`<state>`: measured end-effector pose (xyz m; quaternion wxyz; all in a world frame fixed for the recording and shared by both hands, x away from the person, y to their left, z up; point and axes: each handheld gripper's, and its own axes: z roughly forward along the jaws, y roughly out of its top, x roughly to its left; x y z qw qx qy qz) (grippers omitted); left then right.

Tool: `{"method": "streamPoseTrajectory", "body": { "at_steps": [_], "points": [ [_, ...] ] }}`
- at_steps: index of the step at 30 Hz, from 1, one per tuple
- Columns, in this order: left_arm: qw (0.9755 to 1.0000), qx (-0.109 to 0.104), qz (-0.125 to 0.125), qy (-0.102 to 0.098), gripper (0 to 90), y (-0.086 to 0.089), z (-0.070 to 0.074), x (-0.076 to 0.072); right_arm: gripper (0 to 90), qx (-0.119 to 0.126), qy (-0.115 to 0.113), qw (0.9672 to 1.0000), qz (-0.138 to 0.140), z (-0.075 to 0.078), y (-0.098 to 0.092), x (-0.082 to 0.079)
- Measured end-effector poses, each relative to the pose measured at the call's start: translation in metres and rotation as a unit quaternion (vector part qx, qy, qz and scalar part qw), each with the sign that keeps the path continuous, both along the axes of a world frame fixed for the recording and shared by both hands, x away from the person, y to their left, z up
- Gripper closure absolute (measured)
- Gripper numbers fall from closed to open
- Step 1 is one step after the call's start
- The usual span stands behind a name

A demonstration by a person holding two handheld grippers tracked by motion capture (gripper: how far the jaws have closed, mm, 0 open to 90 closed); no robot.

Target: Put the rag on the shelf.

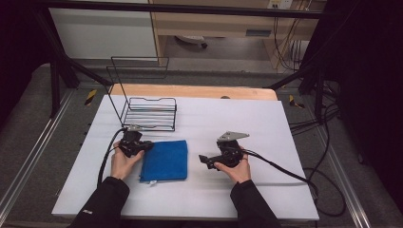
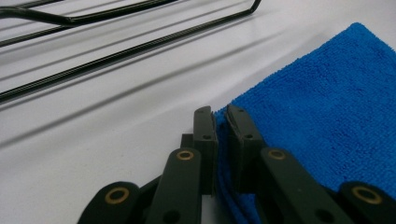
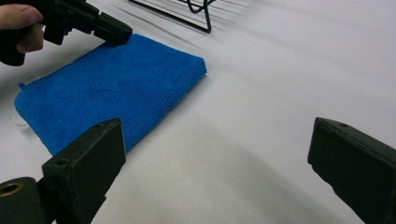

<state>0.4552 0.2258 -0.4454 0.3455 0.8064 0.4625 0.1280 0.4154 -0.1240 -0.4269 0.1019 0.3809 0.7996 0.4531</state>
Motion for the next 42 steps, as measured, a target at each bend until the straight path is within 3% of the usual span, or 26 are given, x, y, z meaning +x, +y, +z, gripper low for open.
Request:
{"method": "streamPoseTrajectory", "body": {
  "at_steps": [10, 12, 17, 23, 28, 35, 42],
  "points": [
    [1.0000, 0.000, -0.004, -0.002, 82.6, 0.000, -0.001, 0.000, 1.5, 0.000, -0.015, 0.9999, 0.001, 0.012, 0.026, 0.017],
    [1.0000, 0.000, -0.005, -0.002, 82.6, 0.001, -0.001, 0.000, 2.0, 0.003, -0.010, 0.9999, -0.010, 0.012, 0.035, 0.022],
    [1.0000, 0.001, -0.005, -0.004, 82.5, 0.000, -0.001, 0.000, 4.2, -0.014, -0.006, 0.9999, -0.007, 0.008, 0.057, 0.036],
    [0.9999, 0.001, -0.008, -0.008, 82.4, 0.001, -0.001, -0.001, 9.1, -0.010, 0.005, 0.9998, -0.017, 0.001, 0.072, 0.052],
    [0.9999, 0.001, -0.008, -0.008, 82.3, 0.000, -0.001, -0.001, 14.5, -0.027, 0.018, 0.9994, -0.014, -0.006, 0.080, 0.061],
    [0.9999, 0.000, -0.010, -0.010, 82.2, 0.001, -0.002, -0.001, 27.0, -0.029, 0.024, 0.9992, -0.012, -0.015, 0.083, 0.064],
    [0.9999, 0.000, -0.011, -0.012, 82.1, 0.001, -0.002, -0.001, 45.8, -0.043, 0.030, 0.9986, -0.009, -0.020, 0.084, 0.064]
  ]
}}
